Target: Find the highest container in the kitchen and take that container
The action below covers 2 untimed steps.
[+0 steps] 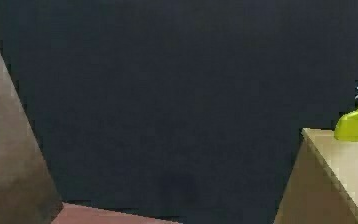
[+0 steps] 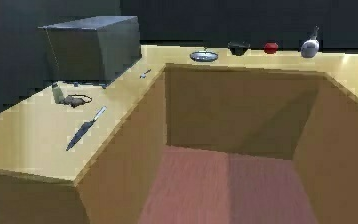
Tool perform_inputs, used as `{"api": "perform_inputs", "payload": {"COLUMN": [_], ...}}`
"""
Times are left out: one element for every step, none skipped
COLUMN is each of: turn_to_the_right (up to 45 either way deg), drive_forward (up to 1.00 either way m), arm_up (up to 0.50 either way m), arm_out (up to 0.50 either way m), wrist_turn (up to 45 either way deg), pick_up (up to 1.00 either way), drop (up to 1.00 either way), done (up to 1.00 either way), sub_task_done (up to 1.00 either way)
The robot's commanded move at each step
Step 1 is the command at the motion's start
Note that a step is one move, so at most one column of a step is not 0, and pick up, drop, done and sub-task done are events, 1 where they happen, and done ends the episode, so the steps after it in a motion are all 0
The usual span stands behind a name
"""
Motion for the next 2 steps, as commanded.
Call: {"api": "perform_inputs", "payload": {"turn_to_the_right": [45.0, 45.0], "drive_forward": [0.00, 0.00], "arm_up": [0.00, 0.00], "arm_out": [0.00, 0.00], "wrist_turn": [0.0, 0.0], "pick_up": [0.00, 0.00], "drop": [0.00, 0.00], "done": [0.00, 0.00], "sub_task_done": [0.00, 0.00]}}
